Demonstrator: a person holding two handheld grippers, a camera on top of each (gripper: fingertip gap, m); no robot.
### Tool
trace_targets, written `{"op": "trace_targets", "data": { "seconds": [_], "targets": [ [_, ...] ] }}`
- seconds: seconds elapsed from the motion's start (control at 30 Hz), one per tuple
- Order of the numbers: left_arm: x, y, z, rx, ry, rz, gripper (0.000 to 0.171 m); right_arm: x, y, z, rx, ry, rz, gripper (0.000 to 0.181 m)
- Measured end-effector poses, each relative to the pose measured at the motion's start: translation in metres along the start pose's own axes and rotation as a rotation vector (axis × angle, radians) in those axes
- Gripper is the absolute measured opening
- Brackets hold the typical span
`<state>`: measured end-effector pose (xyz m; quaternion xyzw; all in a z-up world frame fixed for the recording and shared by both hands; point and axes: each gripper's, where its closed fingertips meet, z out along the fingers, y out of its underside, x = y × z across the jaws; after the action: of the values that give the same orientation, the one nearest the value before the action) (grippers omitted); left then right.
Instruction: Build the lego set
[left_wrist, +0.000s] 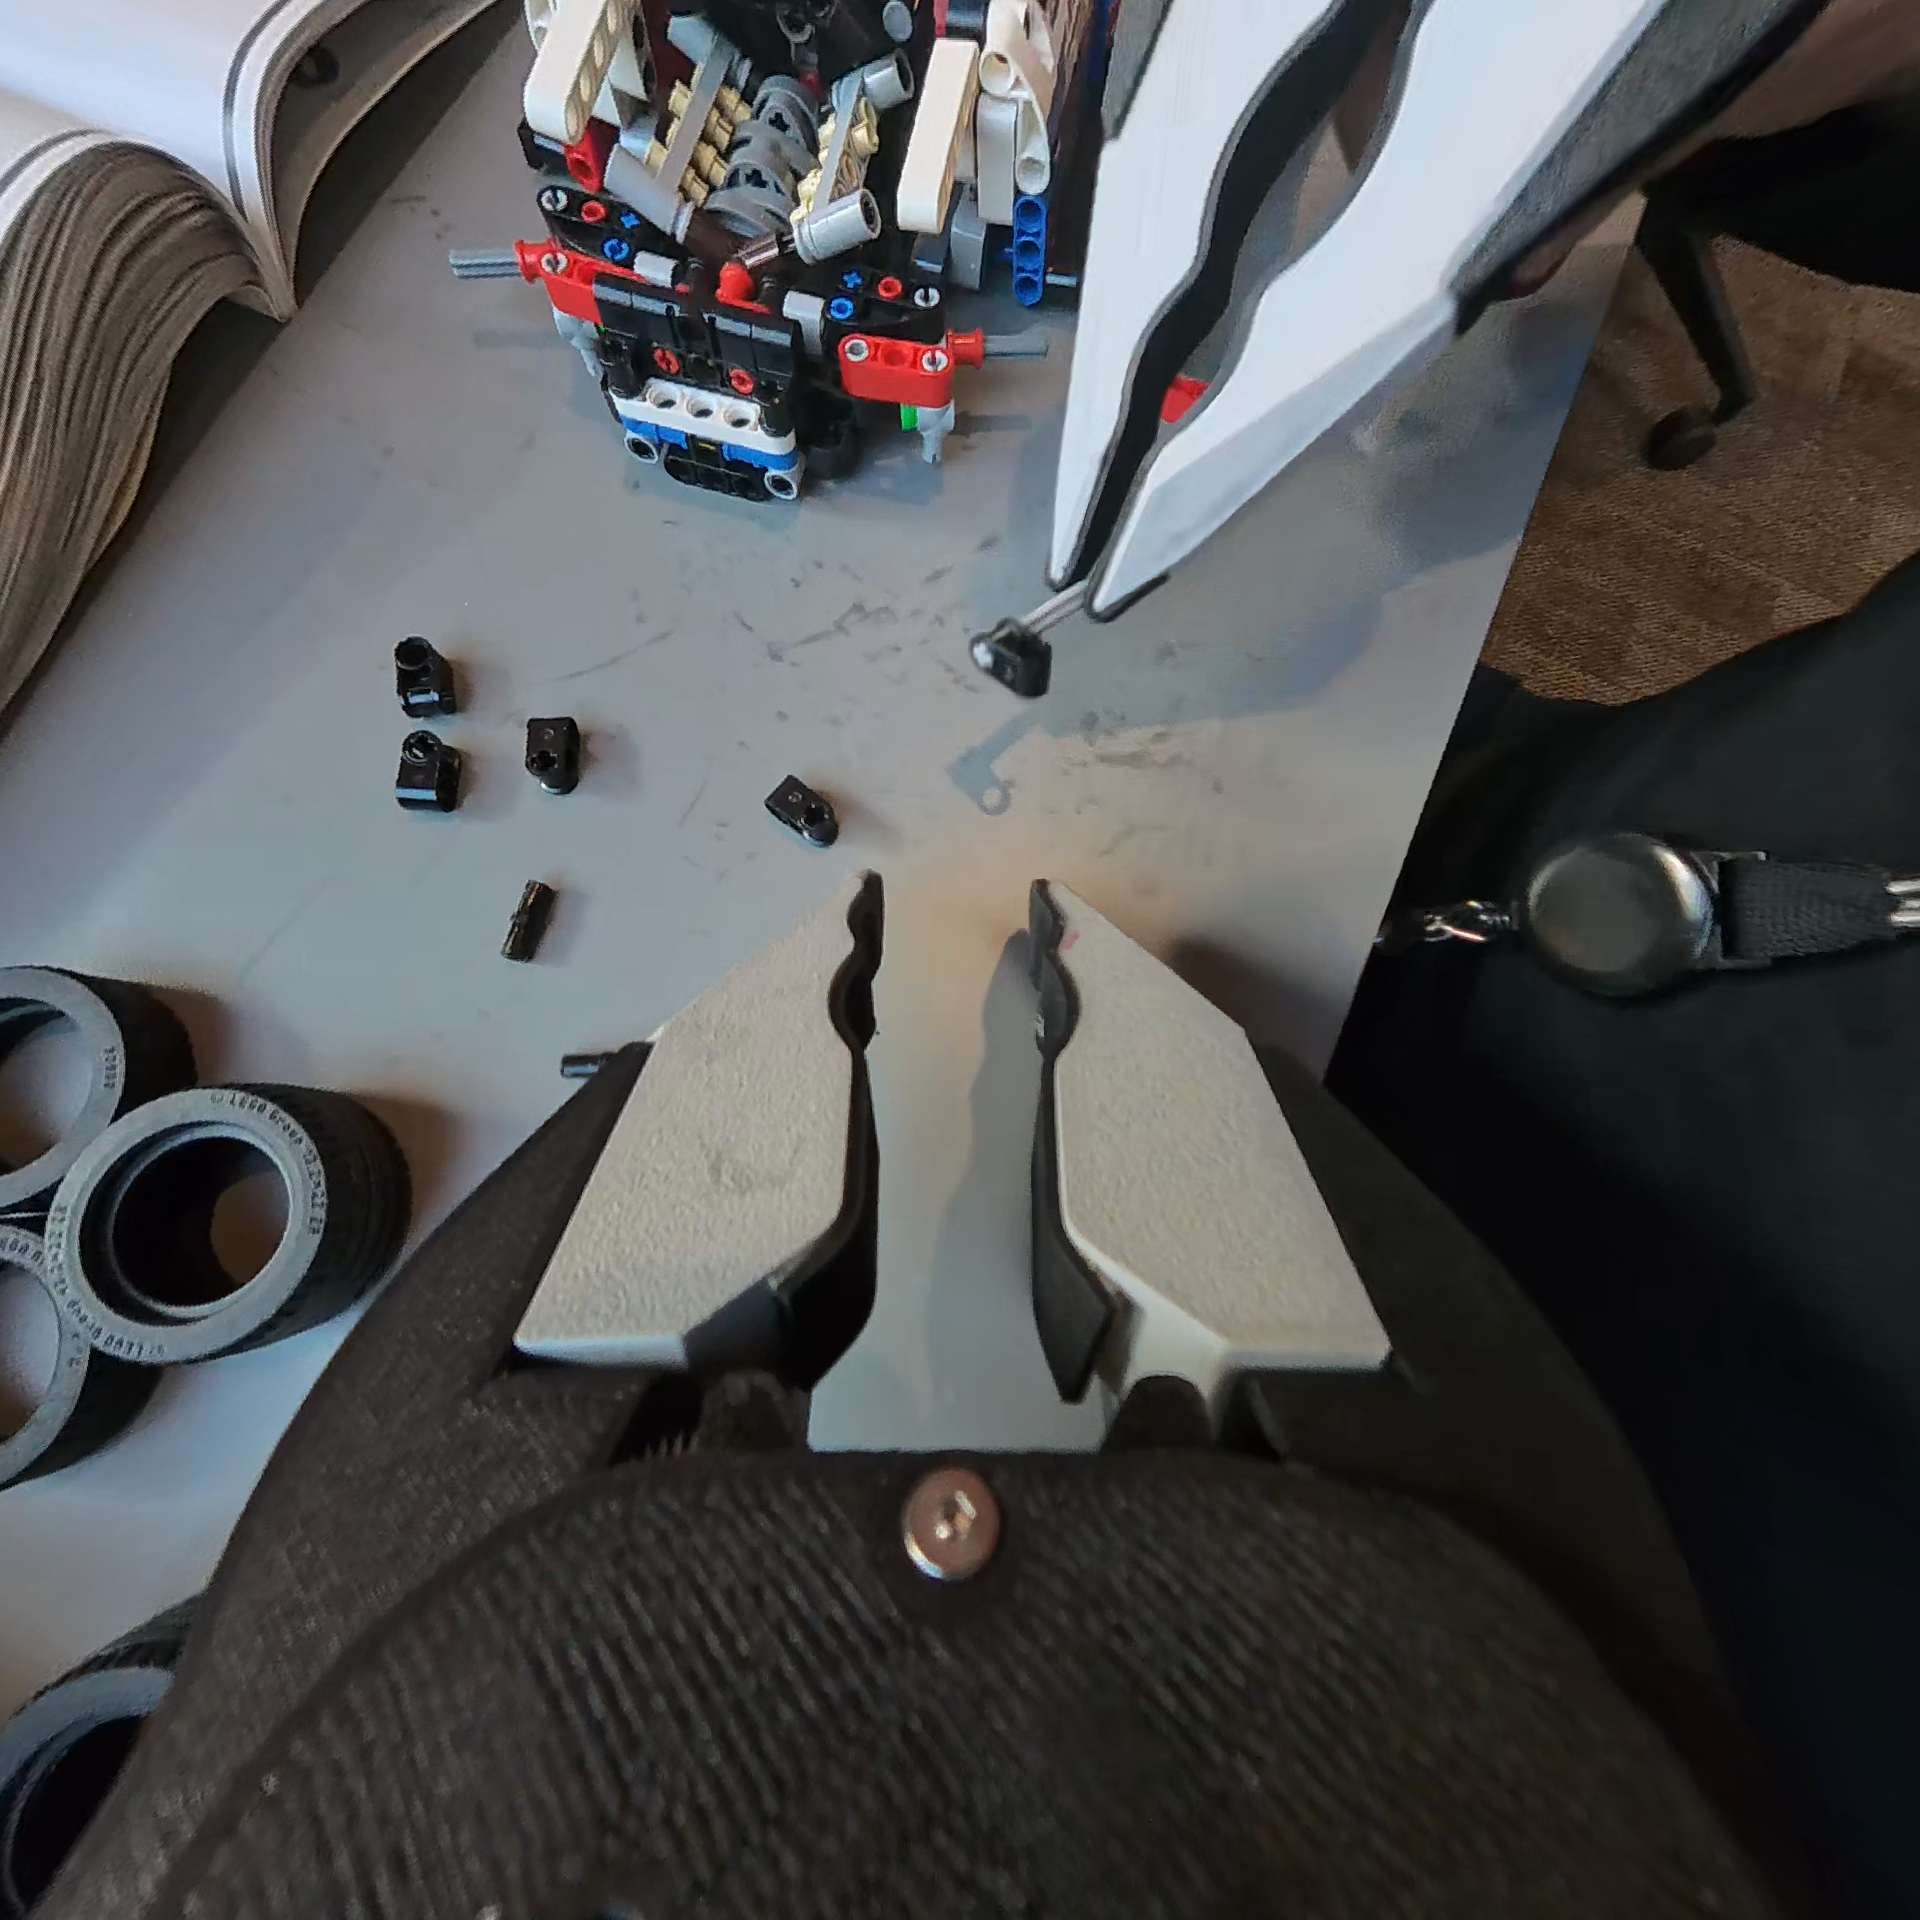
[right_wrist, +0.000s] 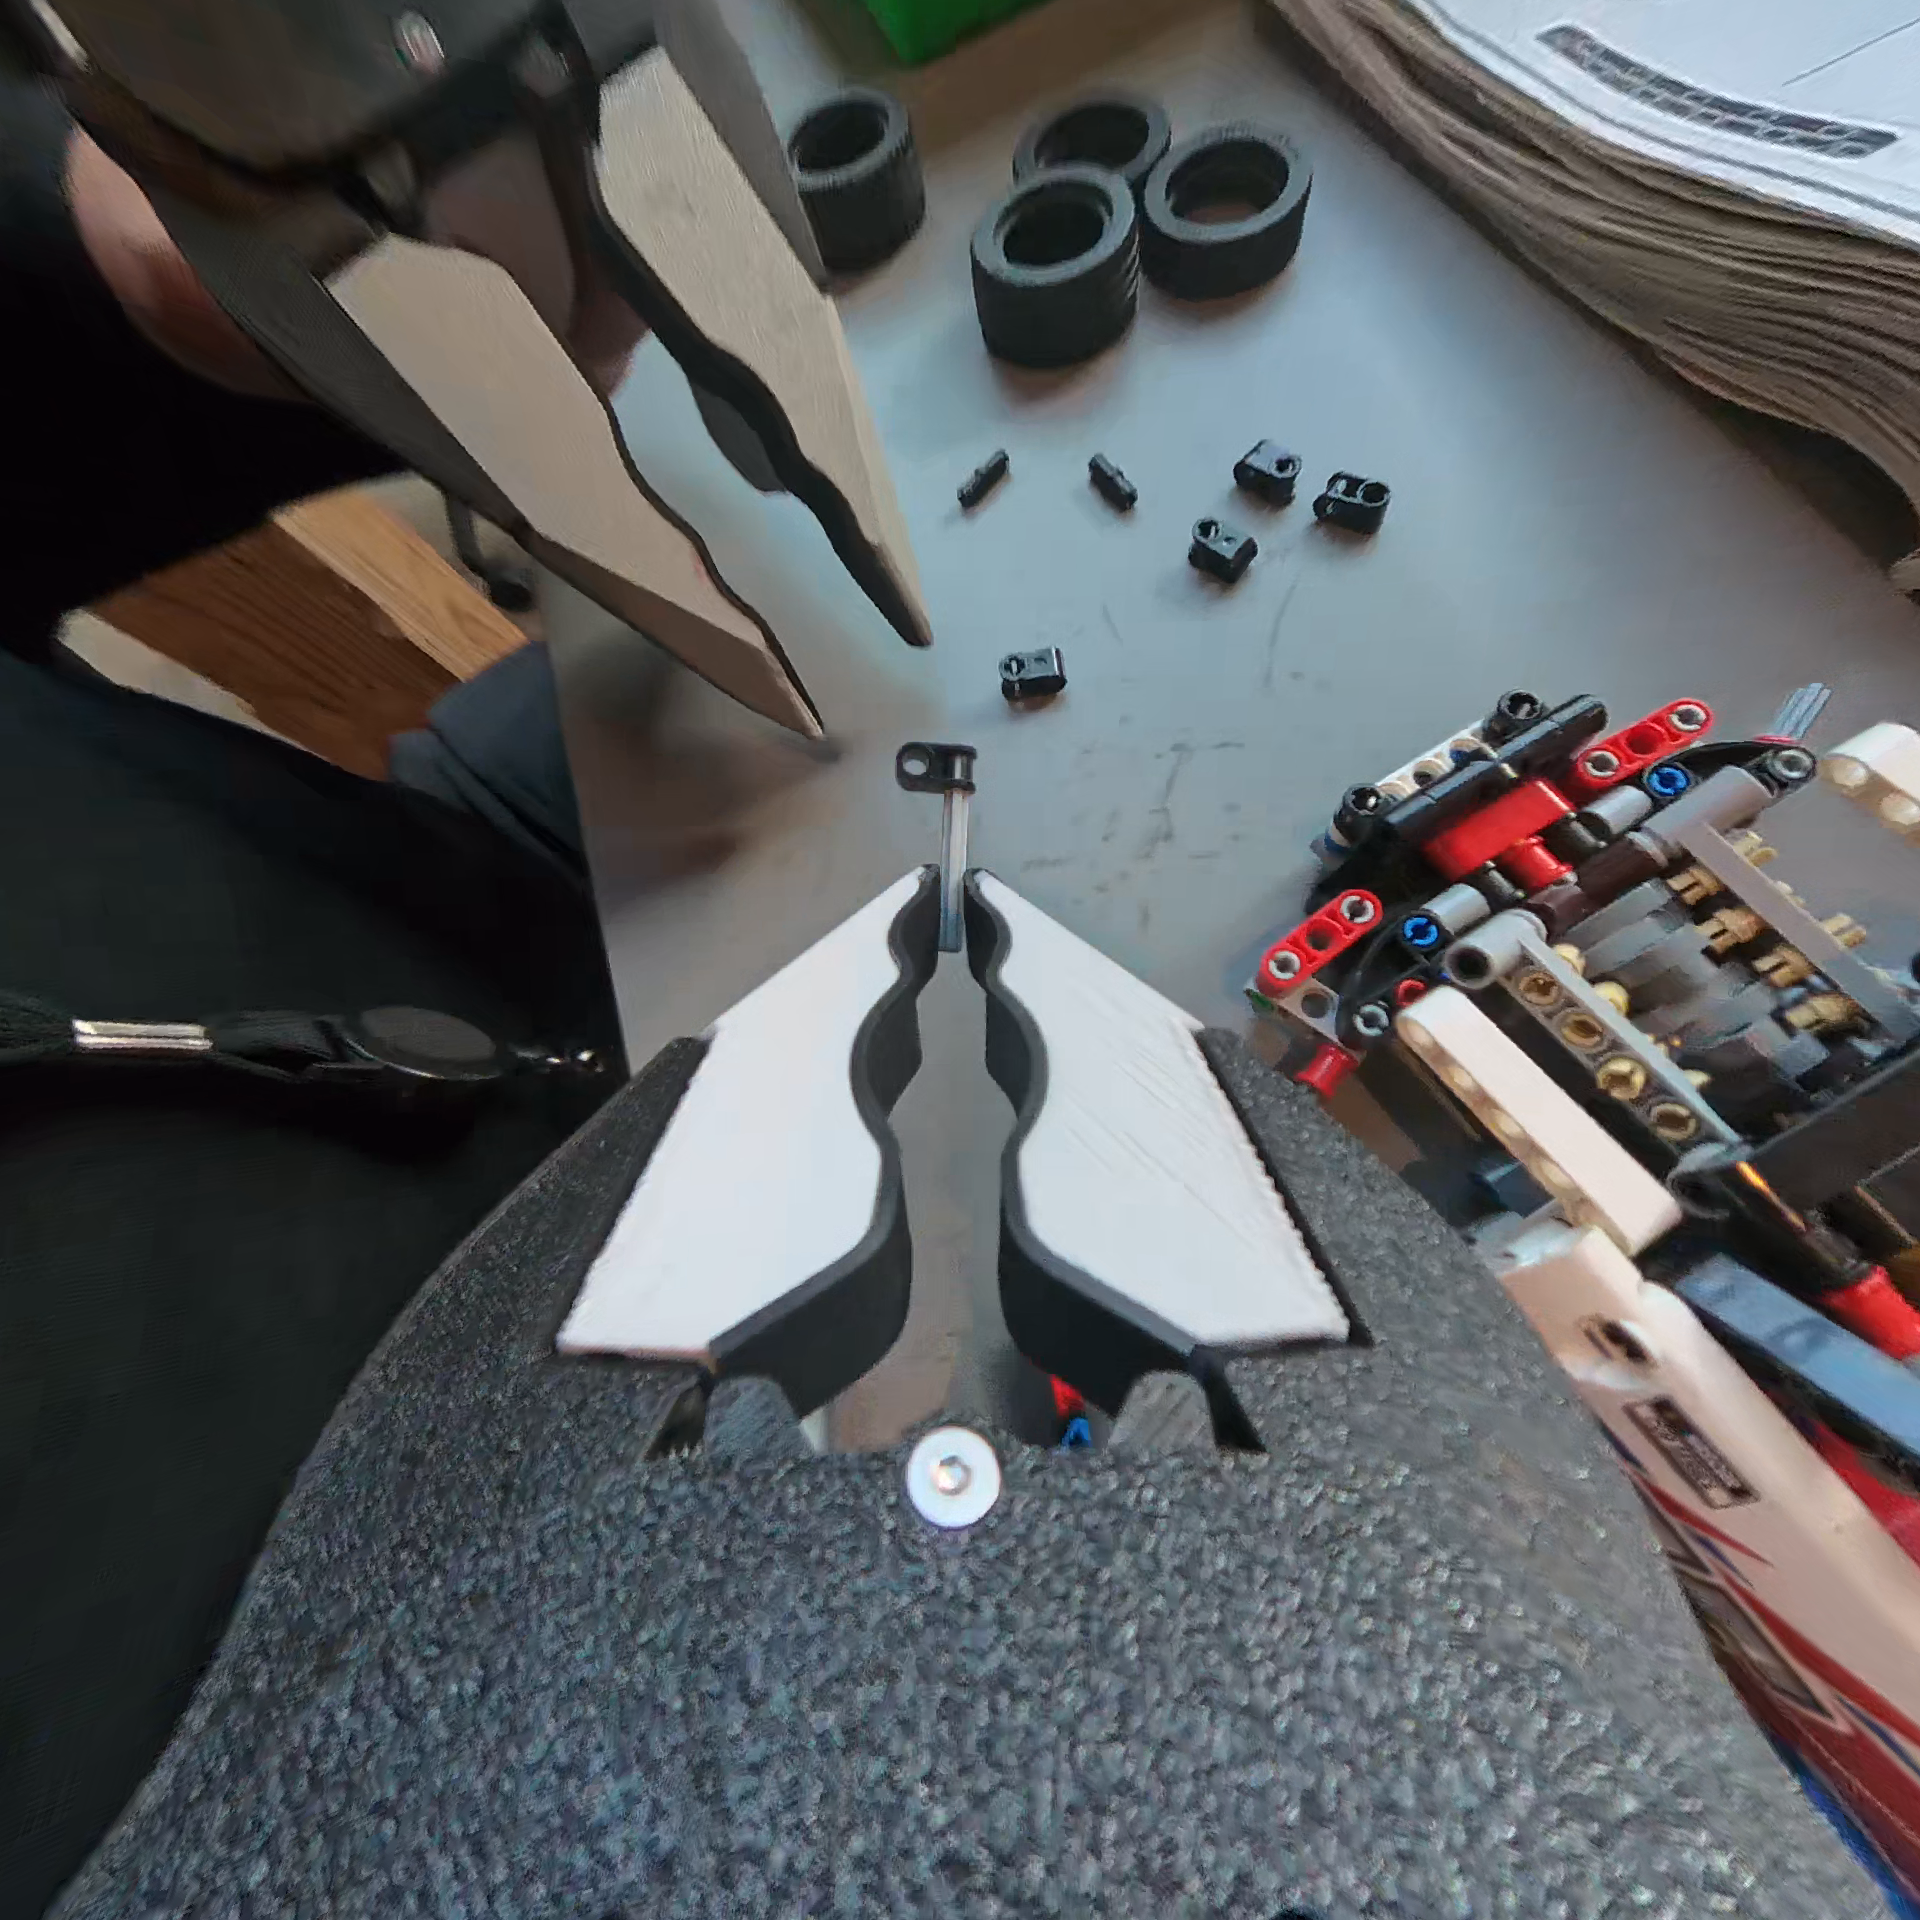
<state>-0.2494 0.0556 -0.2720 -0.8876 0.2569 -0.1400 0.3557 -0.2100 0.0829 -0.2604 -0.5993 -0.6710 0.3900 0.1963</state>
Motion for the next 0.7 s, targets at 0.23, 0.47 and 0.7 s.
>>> {"op": "trace_targets", "data": {
  "seconds": [0.23,0.47,0.7],
  "targets": [
    [-0.001,-0.011,0.002,0.010,0.005,0.004,0.026,-0.001,-0.024,-0.027,0.185,-0.175,0.198,0.004],
    [0.008,-0.041,-0.003,0.066,0.020,0.141,0.030,-0.017,-0.034,-0.038,0.249,-0.416,0.401,0.003],
    [0.032,-0.073,-0.014,0.164,0.137,0.302,0.033,-0.033,-0.041,-0.046,0.275,-0.638,0.572,0.004]
  ]
}}
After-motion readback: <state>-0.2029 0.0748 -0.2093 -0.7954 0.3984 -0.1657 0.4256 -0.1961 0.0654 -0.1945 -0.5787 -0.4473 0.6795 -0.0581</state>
